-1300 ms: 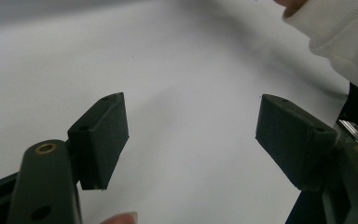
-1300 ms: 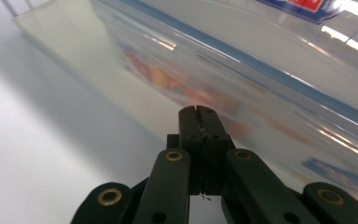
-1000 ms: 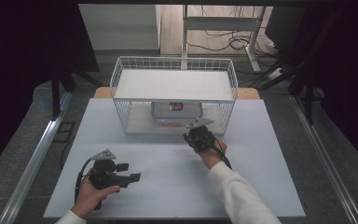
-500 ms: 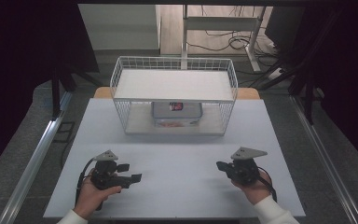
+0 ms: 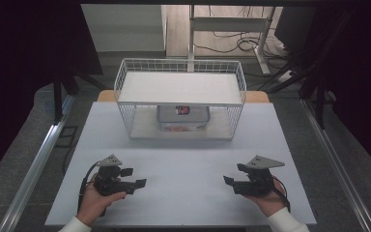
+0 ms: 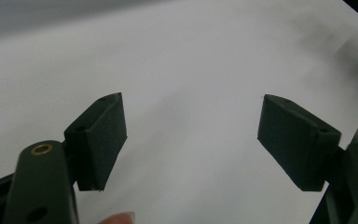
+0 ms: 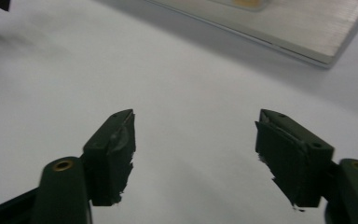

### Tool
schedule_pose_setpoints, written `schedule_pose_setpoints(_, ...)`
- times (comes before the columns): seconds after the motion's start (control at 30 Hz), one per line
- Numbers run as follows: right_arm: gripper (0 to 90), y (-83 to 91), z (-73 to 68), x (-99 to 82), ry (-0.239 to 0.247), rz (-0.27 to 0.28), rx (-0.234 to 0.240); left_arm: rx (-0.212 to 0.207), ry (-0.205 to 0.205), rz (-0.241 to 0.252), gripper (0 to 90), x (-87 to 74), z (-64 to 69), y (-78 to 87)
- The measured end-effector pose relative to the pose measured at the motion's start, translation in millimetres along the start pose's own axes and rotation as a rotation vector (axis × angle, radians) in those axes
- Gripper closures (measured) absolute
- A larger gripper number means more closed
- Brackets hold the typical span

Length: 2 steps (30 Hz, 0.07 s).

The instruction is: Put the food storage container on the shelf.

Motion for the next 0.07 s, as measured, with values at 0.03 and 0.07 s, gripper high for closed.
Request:
schedule_pose_setpoints(0.03,25.7,1.1,1.4,-1.0,-0.006,0.000,-0.009,0.001,0.001,0.001,23.2,0.3,-0.3,0.0)
schedule_pose_setpoints(0.07,25.0,1.5,2.3,-1.2,-0.005,0.003,-0.012,0.001,0.002,0.003,23.2,0.6,-0.7,-0.2)
Point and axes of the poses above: each handheld gripper's, and its own axes: y roughly backward along the jaws, x roughly out of its top, z roughly to its right, the point moved 10 cm from there along -y, roughly forward along the jaws, and after that the axes turned 13 degrees about -z, right-handed, at the moved point
